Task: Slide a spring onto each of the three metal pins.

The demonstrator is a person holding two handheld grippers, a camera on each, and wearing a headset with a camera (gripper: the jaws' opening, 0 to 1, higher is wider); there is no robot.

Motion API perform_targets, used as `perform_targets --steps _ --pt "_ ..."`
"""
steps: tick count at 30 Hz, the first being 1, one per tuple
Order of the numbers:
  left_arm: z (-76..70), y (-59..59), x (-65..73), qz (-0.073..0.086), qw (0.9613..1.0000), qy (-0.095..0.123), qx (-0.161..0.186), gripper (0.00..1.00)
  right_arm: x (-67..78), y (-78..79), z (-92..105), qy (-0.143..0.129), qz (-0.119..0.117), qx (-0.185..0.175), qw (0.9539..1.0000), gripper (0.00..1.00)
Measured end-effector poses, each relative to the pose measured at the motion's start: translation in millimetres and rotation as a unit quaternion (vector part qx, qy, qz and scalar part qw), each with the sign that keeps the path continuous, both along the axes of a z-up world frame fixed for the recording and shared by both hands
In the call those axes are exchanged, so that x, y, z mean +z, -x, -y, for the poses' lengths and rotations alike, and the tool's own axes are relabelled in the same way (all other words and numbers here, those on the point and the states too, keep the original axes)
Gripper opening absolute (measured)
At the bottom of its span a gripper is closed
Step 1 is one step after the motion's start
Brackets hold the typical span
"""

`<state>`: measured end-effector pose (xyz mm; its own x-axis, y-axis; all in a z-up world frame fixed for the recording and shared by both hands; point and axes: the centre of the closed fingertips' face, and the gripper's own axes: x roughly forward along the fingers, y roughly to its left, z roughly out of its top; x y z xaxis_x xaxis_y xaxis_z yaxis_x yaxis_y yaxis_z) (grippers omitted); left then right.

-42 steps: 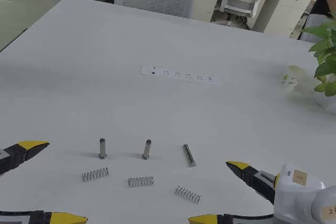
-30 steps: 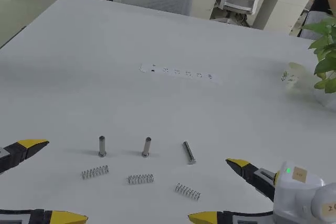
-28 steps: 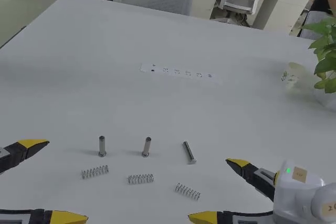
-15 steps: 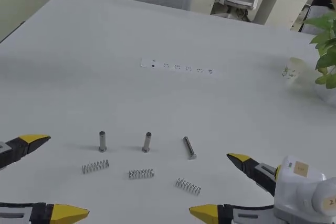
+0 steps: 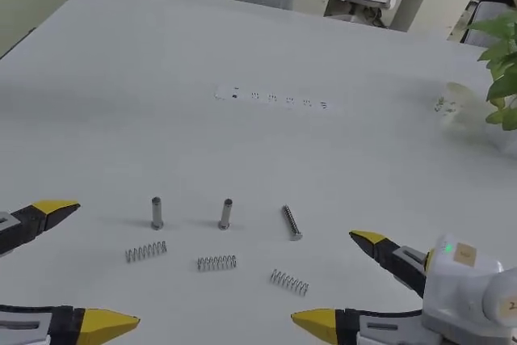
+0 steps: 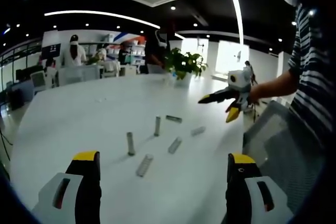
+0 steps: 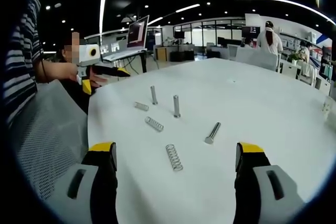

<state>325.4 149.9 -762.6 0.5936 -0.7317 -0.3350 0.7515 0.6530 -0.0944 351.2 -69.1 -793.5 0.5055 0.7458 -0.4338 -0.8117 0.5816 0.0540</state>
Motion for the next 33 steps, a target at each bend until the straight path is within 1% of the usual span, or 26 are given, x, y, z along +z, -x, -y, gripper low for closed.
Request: perform_targets --steps 4,5,6,9,10,15,20,24,27,33 --pt "-1.0 -2.7 2.3 0.006 1.0000 0.001 0.000 0.98 2.5 -0.2 0.1 -0.006 0.003 -0.001 1.0000 0.97" --pt "-1.3 -3.8 4.0 0.011 0.9999 0.003 0.001 0.98 3.3 -0.2 -0.1 -0.007 0.004 -0.001 1.0000 0.98" --pt "-1.9 -6.1 7.1 0.021 0.9998 0.004 0.003 0.98 6.1 -1.0 -1.1 -0.014 0.009 -0.002 0.9999 0.99" --pt "-2.9 -8.3 9.9 0.029 0.9996 0.005 0.006 0.98 8.1 -1.5 -2.1 -0.018 0.010 -0.003 0.9998 0.99" --pt "-3.2 -8.6 9.6 0.029 0.9996 0.003 0.006 0.98 8.3 -1.8 -2.6 -0.015 0.012 -0.002 0.9998 0.98" --pt "-3.2 -8.5 8.5 0.028 0.9996 -0.002 0.004 0.98 7.9 -1.9 -5.0 -0.014 0.011 0.002 0.9998 0.97" --pt "-2.4 -7.6 9.5 0.028 0.9996 0.001 0.004 0.98 7.0 -2.9 -5.2 -0.013 0.008 0.003 0.9999 0.97" --pt "-3.4 -7.6 7.7 0.023 0.9997 0.002 0.006 0.98 8.8 -4.3 -5.5 -0.016 0.006 0.002 0.9999 0.96" --pt "-4.3 -8.2 7.5 0.023 0.9997 0.004 0.008 0.98 9.4 -6.3 -4.4 -0.018 0.004 0.000 0.9998 0.96" --pt "-5.3 -7.4 4.9 0.018 0.9998 0.006 0.011 0.97 10.0 -10.6 -1.8 -0.014 0.003 -0.002 0.9999 0.95"
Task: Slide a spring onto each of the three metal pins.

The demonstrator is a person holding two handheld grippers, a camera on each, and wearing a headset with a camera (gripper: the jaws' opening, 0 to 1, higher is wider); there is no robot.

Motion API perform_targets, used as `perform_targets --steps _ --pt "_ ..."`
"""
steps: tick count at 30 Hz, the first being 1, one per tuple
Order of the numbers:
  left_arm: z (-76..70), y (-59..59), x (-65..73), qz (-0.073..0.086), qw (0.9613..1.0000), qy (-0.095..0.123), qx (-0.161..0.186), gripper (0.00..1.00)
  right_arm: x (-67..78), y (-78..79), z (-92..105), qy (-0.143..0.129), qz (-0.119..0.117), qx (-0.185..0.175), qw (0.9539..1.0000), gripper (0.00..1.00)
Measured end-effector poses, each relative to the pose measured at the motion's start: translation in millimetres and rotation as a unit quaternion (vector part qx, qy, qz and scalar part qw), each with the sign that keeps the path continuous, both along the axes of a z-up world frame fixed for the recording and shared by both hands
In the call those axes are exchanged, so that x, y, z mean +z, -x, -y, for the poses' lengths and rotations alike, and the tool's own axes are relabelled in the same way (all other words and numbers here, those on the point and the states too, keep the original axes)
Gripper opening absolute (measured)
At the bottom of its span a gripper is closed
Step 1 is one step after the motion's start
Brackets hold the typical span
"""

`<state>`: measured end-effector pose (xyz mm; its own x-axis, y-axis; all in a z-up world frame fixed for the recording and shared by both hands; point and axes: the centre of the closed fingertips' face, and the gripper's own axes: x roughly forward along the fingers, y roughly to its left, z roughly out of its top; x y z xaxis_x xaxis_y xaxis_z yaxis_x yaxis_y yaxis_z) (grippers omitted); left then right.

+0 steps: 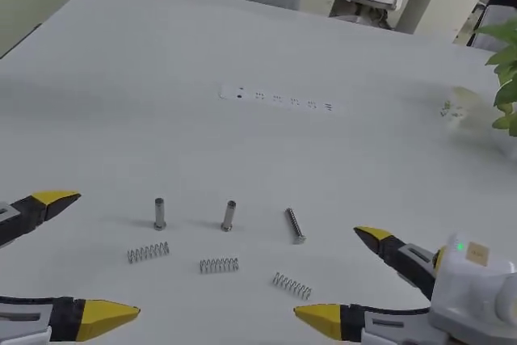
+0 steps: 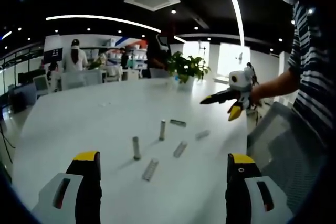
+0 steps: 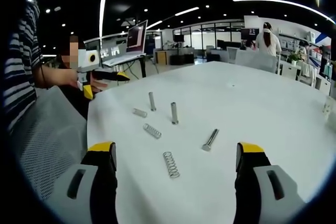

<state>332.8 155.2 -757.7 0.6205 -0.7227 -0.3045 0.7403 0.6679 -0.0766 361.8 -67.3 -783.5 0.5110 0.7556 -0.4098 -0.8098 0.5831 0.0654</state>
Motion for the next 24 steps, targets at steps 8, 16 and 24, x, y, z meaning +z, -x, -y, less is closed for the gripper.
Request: perform_targets --steps 8,16,24 --pt "-3.0 0.2 0.5 -0.003 1.0000 0.003 0.005 0.97 1.6 -11.5 -4.1 0.010 0.000 0.000 0.9999 0.93" --pt "-4.0 1.0 -0.5 -0.004 1.0000 0.001 0.005 0.97 7.3 -21.2 -9.6 0.012 -0.006 0.006 0.9999 0.87" --pt "-3.4 1.7 -2.0 -0.006 1.0000 0.000 0.003 0.96 13.2 -37.2 -9.8 0.022 -0.012 -0.003 0.9997 0.78"
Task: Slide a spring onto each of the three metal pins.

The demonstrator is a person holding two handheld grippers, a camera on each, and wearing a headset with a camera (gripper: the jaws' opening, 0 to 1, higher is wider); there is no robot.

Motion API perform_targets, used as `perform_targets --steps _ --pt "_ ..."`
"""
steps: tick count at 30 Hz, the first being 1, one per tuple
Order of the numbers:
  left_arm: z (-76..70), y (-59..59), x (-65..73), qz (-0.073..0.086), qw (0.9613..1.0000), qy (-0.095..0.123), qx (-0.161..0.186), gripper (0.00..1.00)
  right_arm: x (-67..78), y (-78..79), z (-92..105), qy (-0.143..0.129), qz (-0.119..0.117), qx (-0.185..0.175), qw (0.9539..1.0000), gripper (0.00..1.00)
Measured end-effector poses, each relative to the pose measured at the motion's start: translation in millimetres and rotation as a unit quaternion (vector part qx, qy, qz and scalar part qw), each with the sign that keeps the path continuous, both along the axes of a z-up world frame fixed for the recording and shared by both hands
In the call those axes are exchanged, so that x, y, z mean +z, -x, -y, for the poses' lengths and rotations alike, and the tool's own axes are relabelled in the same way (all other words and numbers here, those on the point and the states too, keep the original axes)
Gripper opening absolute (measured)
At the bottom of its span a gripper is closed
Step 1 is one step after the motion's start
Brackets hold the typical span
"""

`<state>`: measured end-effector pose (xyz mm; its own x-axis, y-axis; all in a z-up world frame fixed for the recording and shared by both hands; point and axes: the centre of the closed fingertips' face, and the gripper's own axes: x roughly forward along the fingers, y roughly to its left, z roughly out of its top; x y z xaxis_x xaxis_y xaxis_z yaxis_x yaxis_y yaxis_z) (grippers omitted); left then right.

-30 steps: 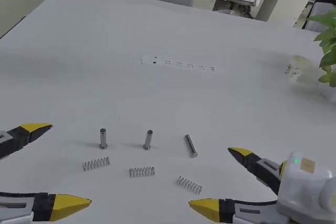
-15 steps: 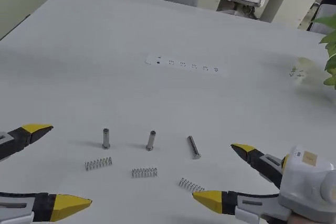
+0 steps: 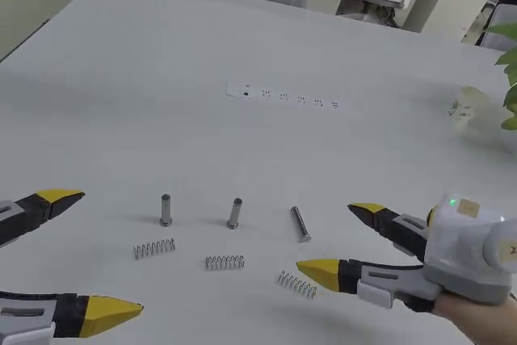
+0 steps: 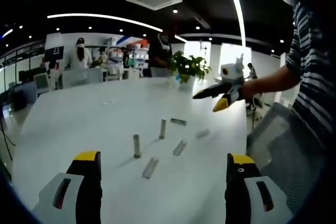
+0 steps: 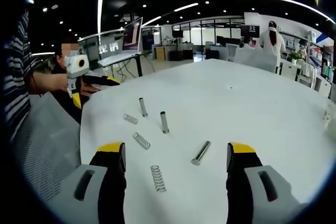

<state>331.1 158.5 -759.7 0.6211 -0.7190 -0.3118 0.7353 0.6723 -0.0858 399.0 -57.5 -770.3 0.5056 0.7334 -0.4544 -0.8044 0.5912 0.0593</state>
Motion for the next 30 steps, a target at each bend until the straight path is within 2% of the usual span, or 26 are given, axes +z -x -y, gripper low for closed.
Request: perform_targets --steps 7,11,20,23,24,30 --pt "-1.5 0.6 -0.5 -0.001 1.0000 -0.003 0.000 0.96 0.6 -13.2 -2.7 0.007 -0.023 -0.007 0.9997 0.67" --pt "-1.1 1.3 -0.9 -0.002 1.0000 -0.003 0.000 0.96 1.0 -24.3 -5.9 0.010 -0.028 -0.015 0.9994 0.59" --pt "0.3 2.8 -2.0 -0.002 1.0000 -0.007 -0.002 0.95 -10.7 -44.4 -14.0 0.046 -0.054 -0.024 0.9972 0.42" --pt "-0.7 2.7 -1.8 -0.002 1.0000 -0.006 0.001 0.94 -18.2 -49.7 -14.4 0.052 -0.075 -0.036 0.9952 0.38" --pt "-1.2 2.7 -2.3 -0.003 1.0000 -0.006 0.002 0.94 -25.0 -50.2 -12.7 0.059 -0.097 -0.046 0.9924 0.36" --pt "-1.1 3.5 -2.3 -0.003 1.0000 -0.005 0.003 0.94 -34.1 -63.2 -16.4 0.060 -0.119 -0.065 0.9889 0.28"
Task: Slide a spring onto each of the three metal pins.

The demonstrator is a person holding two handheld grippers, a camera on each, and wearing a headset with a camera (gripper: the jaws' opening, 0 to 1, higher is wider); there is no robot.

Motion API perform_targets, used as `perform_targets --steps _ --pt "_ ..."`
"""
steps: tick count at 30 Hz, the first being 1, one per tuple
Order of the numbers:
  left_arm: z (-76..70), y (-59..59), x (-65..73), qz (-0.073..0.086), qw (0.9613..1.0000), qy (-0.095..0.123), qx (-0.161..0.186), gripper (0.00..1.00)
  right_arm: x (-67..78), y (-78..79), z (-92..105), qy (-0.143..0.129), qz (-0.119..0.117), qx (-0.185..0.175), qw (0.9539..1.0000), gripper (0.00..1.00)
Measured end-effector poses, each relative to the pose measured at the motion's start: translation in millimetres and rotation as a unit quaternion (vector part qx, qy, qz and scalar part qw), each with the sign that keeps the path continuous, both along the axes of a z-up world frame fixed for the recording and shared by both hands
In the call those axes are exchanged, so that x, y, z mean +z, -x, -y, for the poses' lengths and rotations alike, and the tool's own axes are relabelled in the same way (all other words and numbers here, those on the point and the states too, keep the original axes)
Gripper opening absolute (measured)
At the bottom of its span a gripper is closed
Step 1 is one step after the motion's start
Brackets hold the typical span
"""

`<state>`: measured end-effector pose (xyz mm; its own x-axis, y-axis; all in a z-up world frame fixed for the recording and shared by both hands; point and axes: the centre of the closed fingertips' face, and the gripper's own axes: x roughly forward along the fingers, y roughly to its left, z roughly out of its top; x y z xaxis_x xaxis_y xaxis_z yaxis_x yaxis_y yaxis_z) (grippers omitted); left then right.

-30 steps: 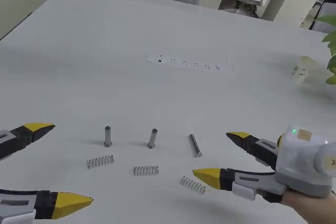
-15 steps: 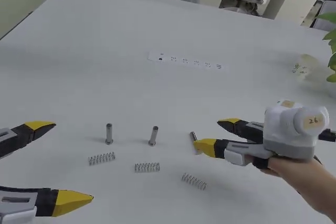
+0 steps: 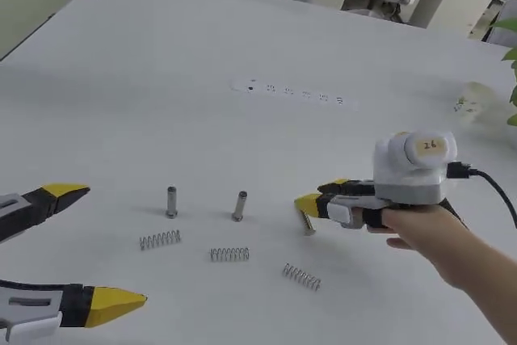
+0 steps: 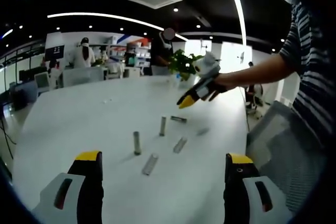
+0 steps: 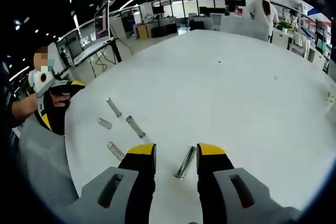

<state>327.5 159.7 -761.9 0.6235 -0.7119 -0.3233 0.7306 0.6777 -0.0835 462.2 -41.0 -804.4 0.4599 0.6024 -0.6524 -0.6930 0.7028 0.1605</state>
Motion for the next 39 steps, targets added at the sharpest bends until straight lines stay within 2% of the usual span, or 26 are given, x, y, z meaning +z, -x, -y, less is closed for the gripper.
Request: perform_targets --steps 2,7,10,13,18,32,33,35,39 --pt "-0.1 0.9 -0.2 -0.002 1.0000 0.001 0.000 0.94 -4.9 -7.2 1.7 0.011 -0.007 -0.010 0.9999 0.26" --pt "-1.7 1.8 -0.8 -0.002 1.0000 0.002 0.002 0.93 -17.9 -13.5 5.7 0.029 -0.030 -0.029 0.9987 0.19" --pt "-2.2 2.3 -1.6 -0.004 1.0000 0.001 0.002 0.93 -24.4 -14.8 4.9 0.021 -0.052 -0.044 0.9975 0.19" --pt "-2.7 3.2 -2.6 -0.005 1.0000 0.002 0.002 0.93 -29.3 -14.7 3.3 0.023 -0.057 -0.047 0.9970 0.16" --pt "-3.3 3.9 -3.3 -0.007 1.0000 0.002 0.003 0.93 -42.7 -13.5 5.0 0.044 -0.069 -0.053 0.9952 0.15" --pt "-3.6 5.6 -5.8 -0.011 0.9999 0.002 0.004 0.92 -56.8 -13.3 3.0 0.087 -0.063 -0.043 0.9933 0.12" --pt "-3.6 6.1 -6.3 -0.013 0.9999 0.002 0.004 0.92 -56.1 -17.4 3.0 0.094 -0.049 -0.037 0.9937 0.11" --pt "-3.5 6.4 -6.8 -0.013 0.9999 0.001 0.004 0.92 -56.2 -16.0 4.2 0.101 -0.053 -0.042 0.9926 0.08" --pt "-2.9 6.9 -7.0 -0.014 0.9999 0.000 0.003 0.92 -56.1 -16.3 2.3 0.099 -0.055 -0.045 0.9926 0.05"
